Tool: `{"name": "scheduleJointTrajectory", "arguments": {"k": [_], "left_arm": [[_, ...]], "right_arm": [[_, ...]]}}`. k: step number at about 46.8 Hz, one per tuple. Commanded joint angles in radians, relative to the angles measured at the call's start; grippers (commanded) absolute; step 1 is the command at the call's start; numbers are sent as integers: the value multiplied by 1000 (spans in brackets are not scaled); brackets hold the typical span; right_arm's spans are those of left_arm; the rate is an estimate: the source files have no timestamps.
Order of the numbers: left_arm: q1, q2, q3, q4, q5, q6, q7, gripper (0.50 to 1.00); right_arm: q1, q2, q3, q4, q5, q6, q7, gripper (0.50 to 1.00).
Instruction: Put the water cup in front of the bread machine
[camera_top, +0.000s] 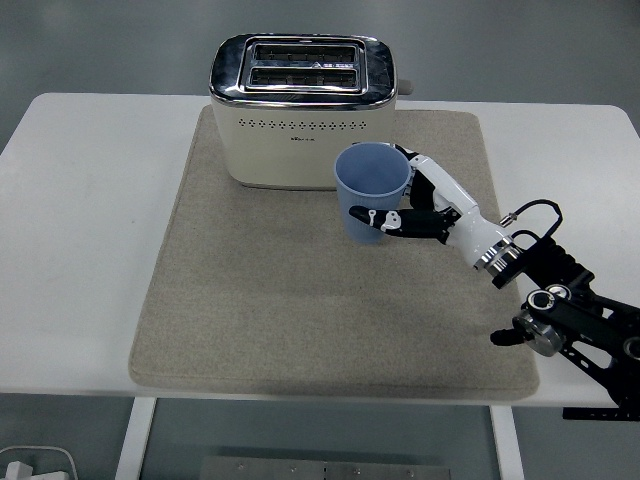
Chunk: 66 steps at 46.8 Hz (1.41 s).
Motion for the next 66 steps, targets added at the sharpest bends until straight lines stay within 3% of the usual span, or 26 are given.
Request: {"name": "scheduleJointTrajectory", "arguments": {"k": [1,12,29,66], "left_arm": [[0,0,0,0,0,0,-1,996],[0,0,0,0,0,0,-1,996],[0,0,0,-1,0,0,1,996],[0,0,0,0,0,0,1,996]], "right_arm": [[12,21,-15,-25,0,-1,0,500],[32,37,-56,-55,-12,-1,0,500],[66,163,-73,-137,-15,-1,0,500],[95,324,-81,-359,-35,3,17,500]]}}
